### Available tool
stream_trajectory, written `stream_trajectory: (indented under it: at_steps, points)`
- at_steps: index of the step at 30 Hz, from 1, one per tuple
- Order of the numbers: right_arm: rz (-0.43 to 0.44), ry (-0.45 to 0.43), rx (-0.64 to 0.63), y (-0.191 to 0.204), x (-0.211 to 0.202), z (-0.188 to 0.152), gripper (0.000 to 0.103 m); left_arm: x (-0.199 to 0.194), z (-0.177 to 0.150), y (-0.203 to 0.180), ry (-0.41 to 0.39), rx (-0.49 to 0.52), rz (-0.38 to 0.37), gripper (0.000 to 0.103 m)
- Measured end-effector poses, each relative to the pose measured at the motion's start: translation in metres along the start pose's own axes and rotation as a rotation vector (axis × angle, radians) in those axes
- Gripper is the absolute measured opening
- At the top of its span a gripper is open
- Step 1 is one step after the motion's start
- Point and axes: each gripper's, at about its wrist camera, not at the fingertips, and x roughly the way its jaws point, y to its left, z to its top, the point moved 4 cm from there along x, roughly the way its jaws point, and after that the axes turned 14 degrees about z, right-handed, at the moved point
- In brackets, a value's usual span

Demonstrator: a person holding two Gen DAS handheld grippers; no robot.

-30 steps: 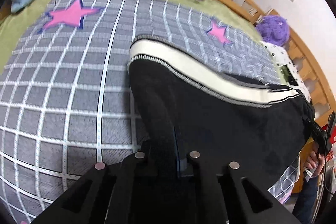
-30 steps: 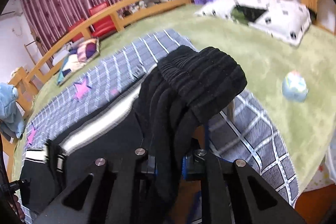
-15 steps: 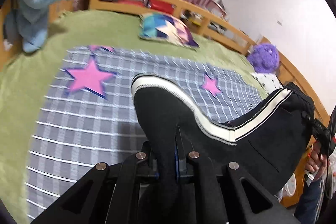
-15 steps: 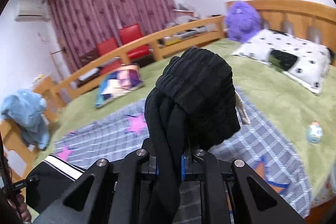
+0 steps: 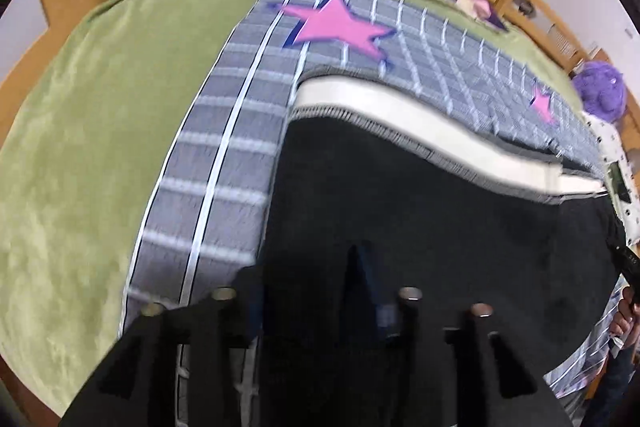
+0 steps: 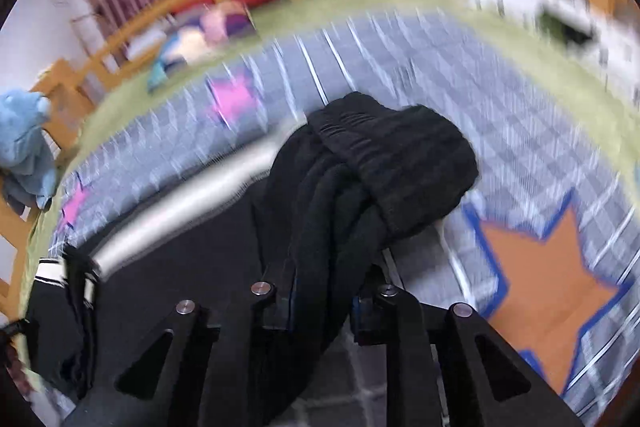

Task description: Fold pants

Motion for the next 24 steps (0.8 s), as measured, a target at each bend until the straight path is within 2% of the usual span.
stream_trajectory:
  at_steps: [1, 3, 4, 5, 7, 10, 13, 15, 18, 20, 22, 24]
  points:
    - [0.008, 0.037, 0.031, -0.013, 0.007, -0.01, 0.023, -0.003, -0.007, 0.002, -0.005, 0.001, 0.003, 0.053]
    - [0.003, 0.042, 0.014, -0.019, 0.01, -0.022, 0.032, -0.008, -0.018, 0.003, -0.011, 0.005, -0.006, 0.06]
    - [-0.034, 0.036, -0.018, -0.017, 0.007, -0.027, 0.04, -0.013, -0.024, 0.003, -0.015, 0.011, -0.018, 0.063]
    - [-0.061, 0.029, -0.045, -0.014, 0.004, -0.031, 0.042, -0.016, -0.033, 0.0, -0.018, 0.016, -0.034, 0.064]
    - [-0.067, 0.024, -0.067, -0.009, -0.003, -0.039, 0.042, -0.018, -0.05, -0.006, -0.015, 0.031, -0.033, 0.071]
    - [-0.101, 0.035, -0.101, 0.001, -0.013, -0.051, 0.042, -0.016, -0.072, -0.008, -0.057, 0.038, 0.003, 0.073]
    - [-0.151, 0.017, -0.173, 0.017, -0.031, -0.057, 0.042, -0.03, -0.076, 0.0, -0.036, -0.006, -0.031, 0.072]
    - [-0.159, -0.016, -0.207, 0.027, -0.048, -0.06, 0.042, -0.047, -0.078, 0.008, -0.076, -0.043, -0.055, 0.072]
    - [-0.108, -0.076, -0.227, 0.042, -0.061, -0.068, 0.043, -0.051, -0.087, 0.01, -0.076, -0.041, -0.053, 0.072]
    - [-0.054, -0.074, -0.25, 0.054, -0.054, -0.075, 0.043, -0.05, -0.095, 0.013, -0.072, -0.067, -0.062, 0.072]
    - [0.012, -0.038, -0.253, 0.061, -0.034, -0.087, 0.043, -0.049, -0.1, 0.016, -0.064, -0.084, -0.073, 0.072]
    - [0.008, 0.043, -0.23, 0.056, -0.006, -0.099, 0.043, -0.052, -0.104, 0.017, -0.075, -0.09, -0.082, 0.072]
